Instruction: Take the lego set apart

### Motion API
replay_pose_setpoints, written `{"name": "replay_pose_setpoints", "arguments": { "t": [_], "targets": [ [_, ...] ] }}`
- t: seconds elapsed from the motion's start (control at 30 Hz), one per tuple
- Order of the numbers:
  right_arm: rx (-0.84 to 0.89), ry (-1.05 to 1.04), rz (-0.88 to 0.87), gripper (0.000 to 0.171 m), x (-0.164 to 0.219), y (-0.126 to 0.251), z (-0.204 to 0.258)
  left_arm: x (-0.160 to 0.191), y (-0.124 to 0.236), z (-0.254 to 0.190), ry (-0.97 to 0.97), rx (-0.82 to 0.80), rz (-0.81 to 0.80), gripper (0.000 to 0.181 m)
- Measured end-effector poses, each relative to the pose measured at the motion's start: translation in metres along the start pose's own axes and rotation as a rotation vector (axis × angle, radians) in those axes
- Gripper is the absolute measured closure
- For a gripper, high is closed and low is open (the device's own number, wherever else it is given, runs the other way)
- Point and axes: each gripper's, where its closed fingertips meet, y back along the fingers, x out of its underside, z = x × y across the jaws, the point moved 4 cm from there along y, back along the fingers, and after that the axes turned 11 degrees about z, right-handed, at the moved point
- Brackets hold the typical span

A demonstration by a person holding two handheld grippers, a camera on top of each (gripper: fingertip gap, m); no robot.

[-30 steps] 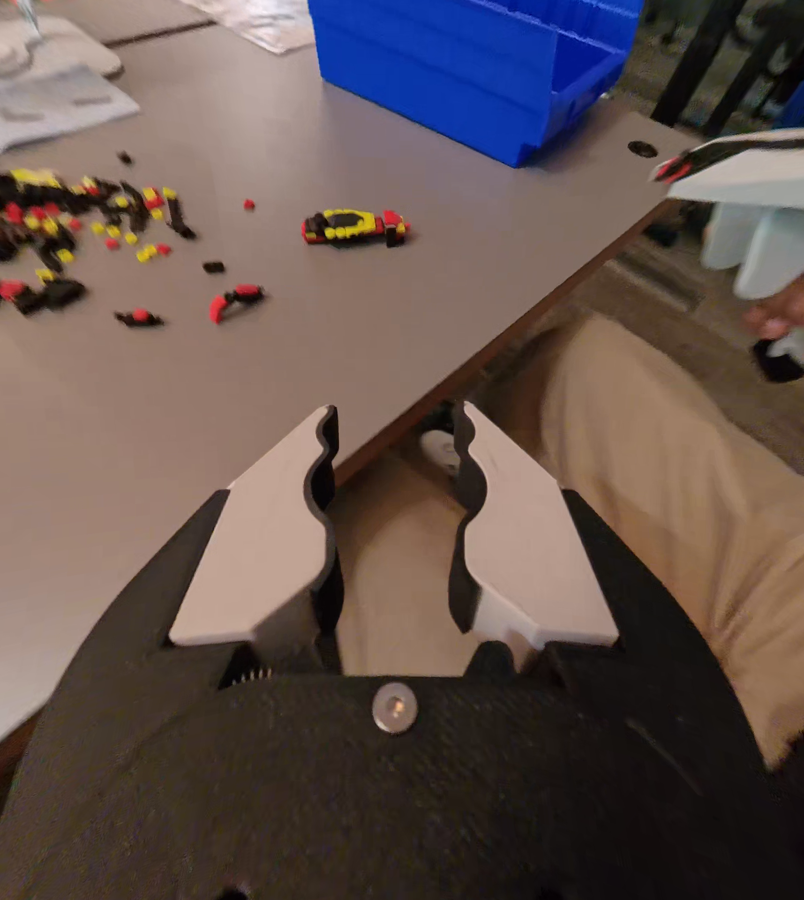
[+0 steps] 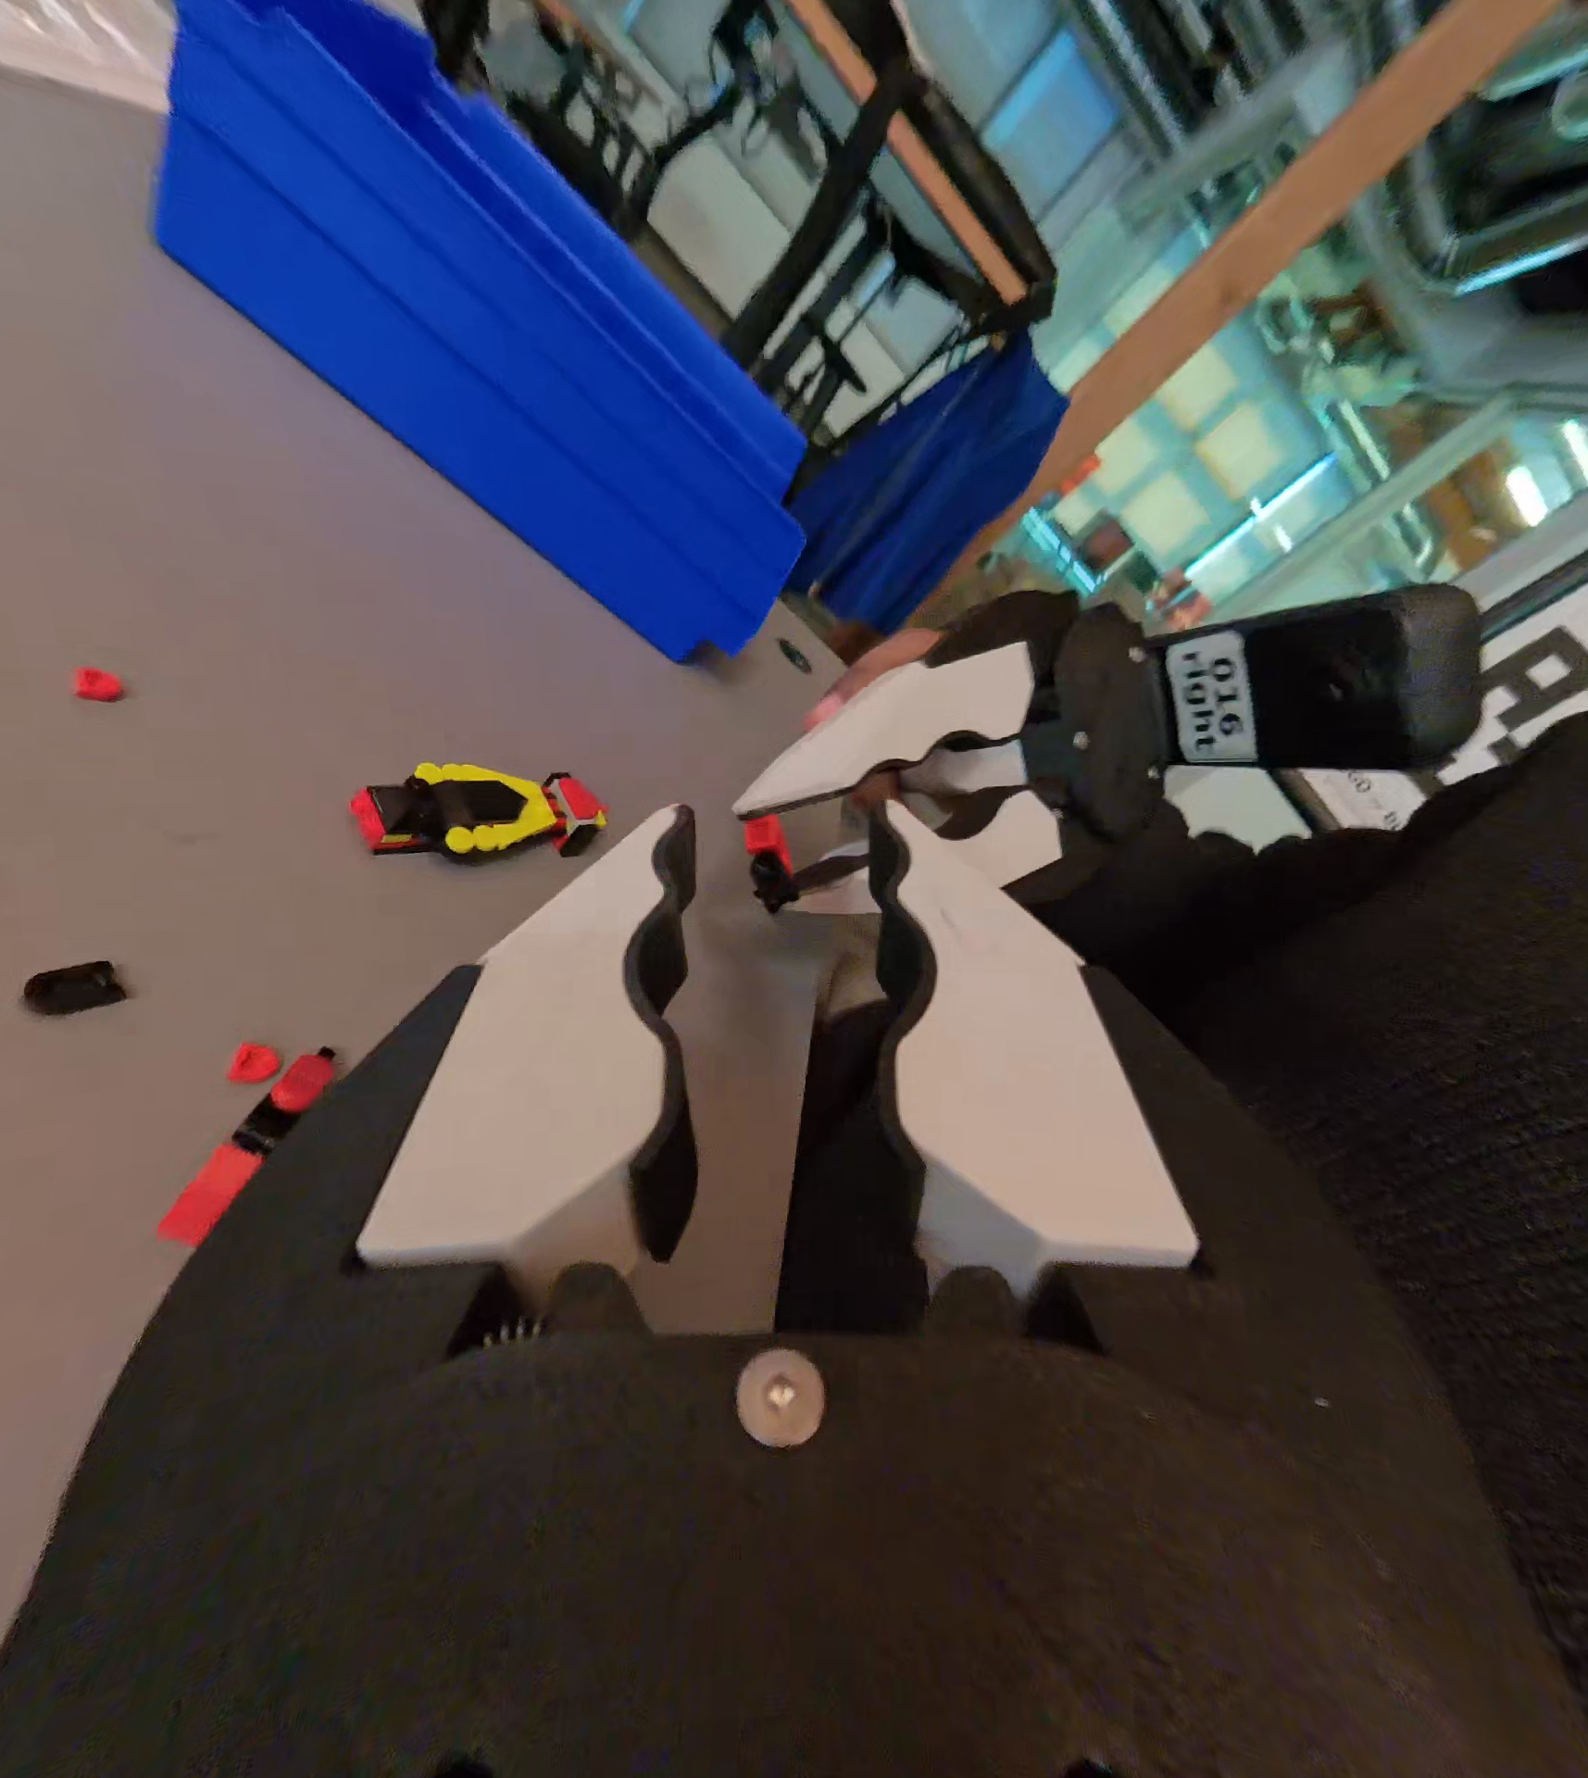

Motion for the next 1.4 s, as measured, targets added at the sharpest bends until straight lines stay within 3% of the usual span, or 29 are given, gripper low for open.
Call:
{"name": "replay_pose_setpoints", "arguments": {
  "t": [0.2,0.37,0.8,0.93,1.1,1.27,1.4],
  "targets": [
    [0.082,0.126,-0.019,0.154,0.012,0.001,-0.009,0.01,-0.033,0.009,-0.108,-0.105,0.234,0.149],
    [0.093,0.111,-0.089,0.154,0.012,0.008,-0.01,0.013,-0.037,0.001,-0.019,0.013,0.193,0.171],
    [0.022,0.133,-0.167,0.154,0.017,0.011,0.0,0.023,-0.037,0.001,0.084,0.152,0.222,0.176],
    [-0.023,-0.021,-0.233,0.156,0.015,0.013,-0.007,0.017,-0.033,0.002,0.111,0.186,0.176,0.176],
    [-0.165,-0.411,-0.299,0.145,0.021,0.011,-0.027,0.001,-0.021,0.012,0.082,0.131,0.051,0.177],
    [-0.508,-0.87,-0.449,0.129,0.014,0.01,-0.033,-0.005,-0.019,0.011,0.012,0.094,0.008,0.177],
    [-0.567,-0.956,-0.493,0.147,0.016,0.009,-0.034,0.0,-0.026,0.007,-0.061,0.052,0.059,0.176]
  ]
}}
